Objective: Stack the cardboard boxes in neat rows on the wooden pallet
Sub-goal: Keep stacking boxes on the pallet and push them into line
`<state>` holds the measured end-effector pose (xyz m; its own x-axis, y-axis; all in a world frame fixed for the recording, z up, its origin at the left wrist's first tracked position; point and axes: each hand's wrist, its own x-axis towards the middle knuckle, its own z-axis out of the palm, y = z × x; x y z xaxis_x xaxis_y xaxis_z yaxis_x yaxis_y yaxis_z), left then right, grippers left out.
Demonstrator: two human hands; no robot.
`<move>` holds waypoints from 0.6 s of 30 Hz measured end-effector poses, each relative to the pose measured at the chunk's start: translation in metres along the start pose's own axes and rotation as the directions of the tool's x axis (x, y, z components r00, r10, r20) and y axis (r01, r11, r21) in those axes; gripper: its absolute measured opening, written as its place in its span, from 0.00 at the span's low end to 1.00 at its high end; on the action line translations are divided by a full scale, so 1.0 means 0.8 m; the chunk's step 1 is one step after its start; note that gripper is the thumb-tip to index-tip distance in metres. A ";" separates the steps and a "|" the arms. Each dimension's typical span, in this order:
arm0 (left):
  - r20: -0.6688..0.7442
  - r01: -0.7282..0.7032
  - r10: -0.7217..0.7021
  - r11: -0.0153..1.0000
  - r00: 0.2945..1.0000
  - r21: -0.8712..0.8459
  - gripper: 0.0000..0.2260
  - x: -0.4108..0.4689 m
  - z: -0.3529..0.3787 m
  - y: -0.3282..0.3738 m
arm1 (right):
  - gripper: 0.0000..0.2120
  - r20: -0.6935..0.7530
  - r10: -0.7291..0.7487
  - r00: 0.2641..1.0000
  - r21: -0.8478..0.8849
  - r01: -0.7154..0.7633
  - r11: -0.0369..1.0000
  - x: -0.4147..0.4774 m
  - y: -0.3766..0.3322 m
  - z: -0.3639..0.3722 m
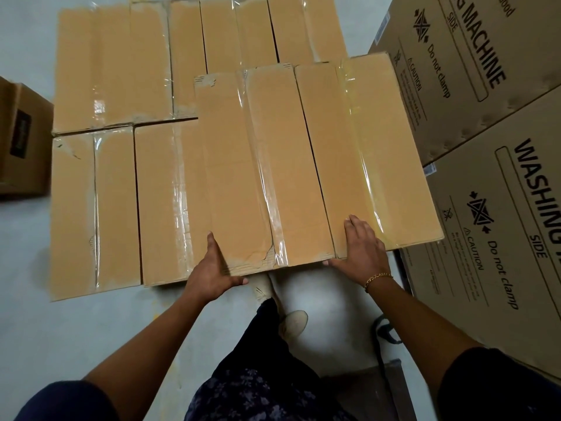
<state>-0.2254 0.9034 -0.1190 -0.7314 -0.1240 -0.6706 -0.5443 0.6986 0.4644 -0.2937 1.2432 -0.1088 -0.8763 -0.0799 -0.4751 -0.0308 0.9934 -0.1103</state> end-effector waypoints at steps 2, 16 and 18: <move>0.011 0.000 0.000 1.000 1.000 -0.018 0.68 -0.001 0.001 0.000 | 0.57 0.037 -0.004 0.999 -0.005 0.004 1.000 -0.001 0.002 -0.003; -0.098 -0.064 0.074 0.993 0.992 0.098 0.53 -0.058 -0.031 0.000 | 0.50 0.045 -0.125 0.991 0.038 0.124 0.992 -0.040 -0.006 -0.052; -0.192 -0.069 0.092 0.990 0.977 0.124 0.49 -0.079 -0.042 0.001 | 0.48 0.037 -0.167 0.985 0.030 0.166 0.986 -0.047 -0.017 -0.061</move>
<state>-0.1936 0.8881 -0.0567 -0.8435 -0.1922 -0.5016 -0.4375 0.7877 0.4338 -0.2838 1.2369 -0.0465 -0.8402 -0.2482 -0.4822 -0.1617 0.9633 -0.2141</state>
